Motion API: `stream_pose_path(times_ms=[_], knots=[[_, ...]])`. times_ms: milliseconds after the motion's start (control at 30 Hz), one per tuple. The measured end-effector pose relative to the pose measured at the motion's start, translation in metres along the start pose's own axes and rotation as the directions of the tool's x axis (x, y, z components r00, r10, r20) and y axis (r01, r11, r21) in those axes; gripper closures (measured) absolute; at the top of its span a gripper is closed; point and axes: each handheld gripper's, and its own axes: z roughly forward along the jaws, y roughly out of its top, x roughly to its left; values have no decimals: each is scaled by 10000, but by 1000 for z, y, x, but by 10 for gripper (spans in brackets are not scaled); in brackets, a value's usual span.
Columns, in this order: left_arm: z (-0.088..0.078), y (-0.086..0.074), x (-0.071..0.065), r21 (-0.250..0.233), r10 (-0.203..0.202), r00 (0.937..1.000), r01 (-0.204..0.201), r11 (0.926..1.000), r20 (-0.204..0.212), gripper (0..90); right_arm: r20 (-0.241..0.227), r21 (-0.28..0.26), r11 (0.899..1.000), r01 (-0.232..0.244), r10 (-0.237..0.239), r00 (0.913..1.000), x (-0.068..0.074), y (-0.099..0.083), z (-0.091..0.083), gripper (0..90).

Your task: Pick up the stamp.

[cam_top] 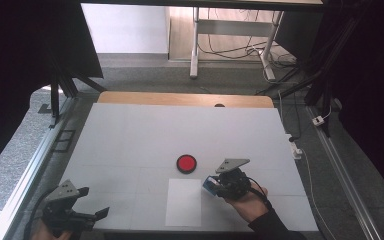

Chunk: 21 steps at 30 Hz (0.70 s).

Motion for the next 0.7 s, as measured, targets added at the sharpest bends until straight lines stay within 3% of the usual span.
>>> stream_pose_path(times_ms=[267, 700], knots=[[-1, 1, 4, -238, -131, 9991, 141, 9996, 409, 16, -422, -540, 9984, 164, -187, 9989, -5, 6, -15, 707], [3, 3, 1, -119, 190, 9993, -187, 9998, 329, 4, -1024, -1122, 9922, 542, -658, 9926, -7, 22, -24, 707]])
